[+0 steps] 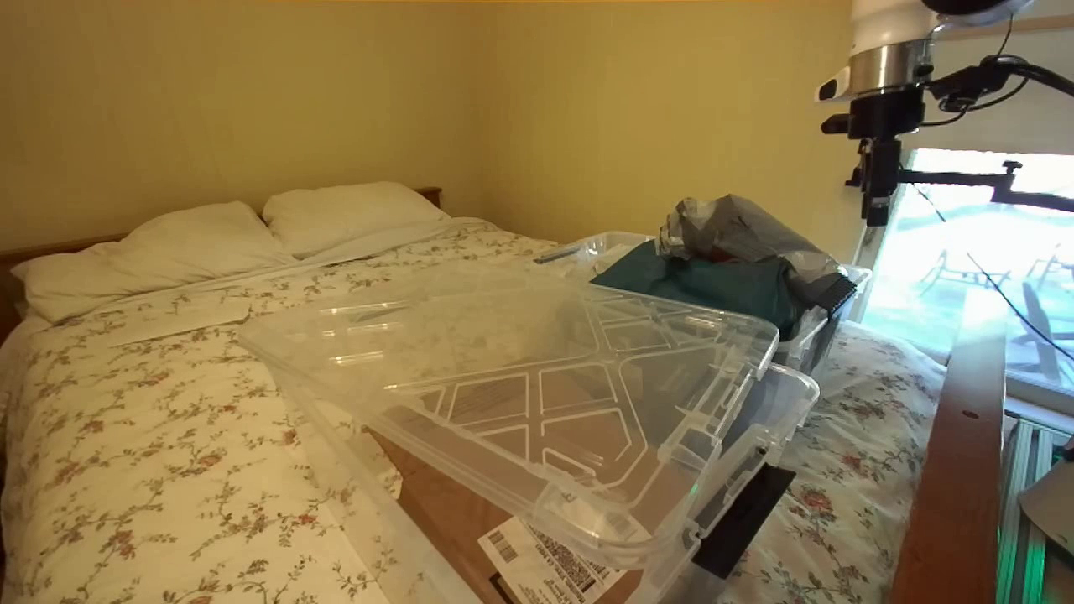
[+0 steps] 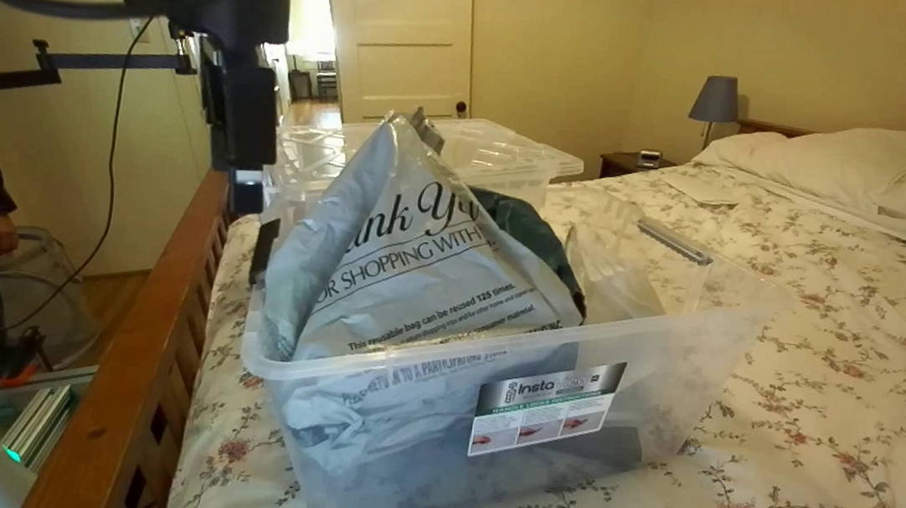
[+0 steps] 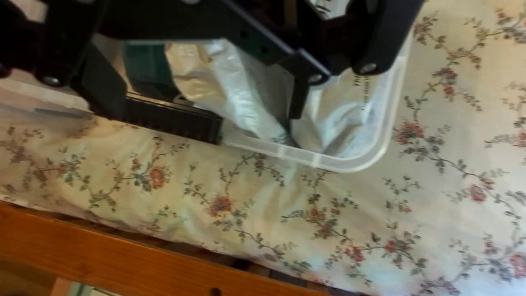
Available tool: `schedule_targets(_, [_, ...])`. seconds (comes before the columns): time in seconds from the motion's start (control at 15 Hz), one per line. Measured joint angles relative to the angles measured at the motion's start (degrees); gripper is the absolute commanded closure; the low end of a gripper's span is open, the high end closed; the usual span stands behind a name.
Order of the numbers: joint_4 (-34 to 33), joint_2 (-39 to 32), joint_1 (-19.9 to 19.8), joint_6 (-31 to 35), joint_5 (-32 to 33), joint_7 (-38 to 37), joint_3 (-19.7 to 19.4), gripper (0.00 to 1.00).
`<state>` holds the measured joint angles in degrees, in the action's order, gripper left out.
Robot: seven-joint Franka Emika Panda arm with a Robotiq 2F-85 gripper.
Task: Take the lid off the basket
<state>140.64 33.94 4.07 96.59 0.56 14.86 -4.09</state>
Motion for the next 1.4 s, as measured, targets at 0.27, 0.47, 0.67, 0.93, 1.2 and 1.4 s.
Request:
schedule_targets(0.27, [-1.7,-4.7,3.9,0.1,-4.8,-2.3,4.7,0.0])
schedule_targets(0.47, [-3.2,-8.3,5.1,0.1,-4.8,-2.3,7.1,0.0])
schedule_targets(0.67, [-3.5,-8.9,5.0,0.5,-5.2,-2.3,7.0,0.0])
schedule_targets(0.93, [-3.5,-9.6,6.7,8.6,-15.2,-3.1,7.9,0.0])
schedule_targets(1.2, [-3.2,-13.1,10.2,21.3,-26.4,-4.9,11.2,0.0])
schedule_targets(1.4, [-2.4,-18.4,10.5,35.0,-26.9,-6.6,13.7,0.0])
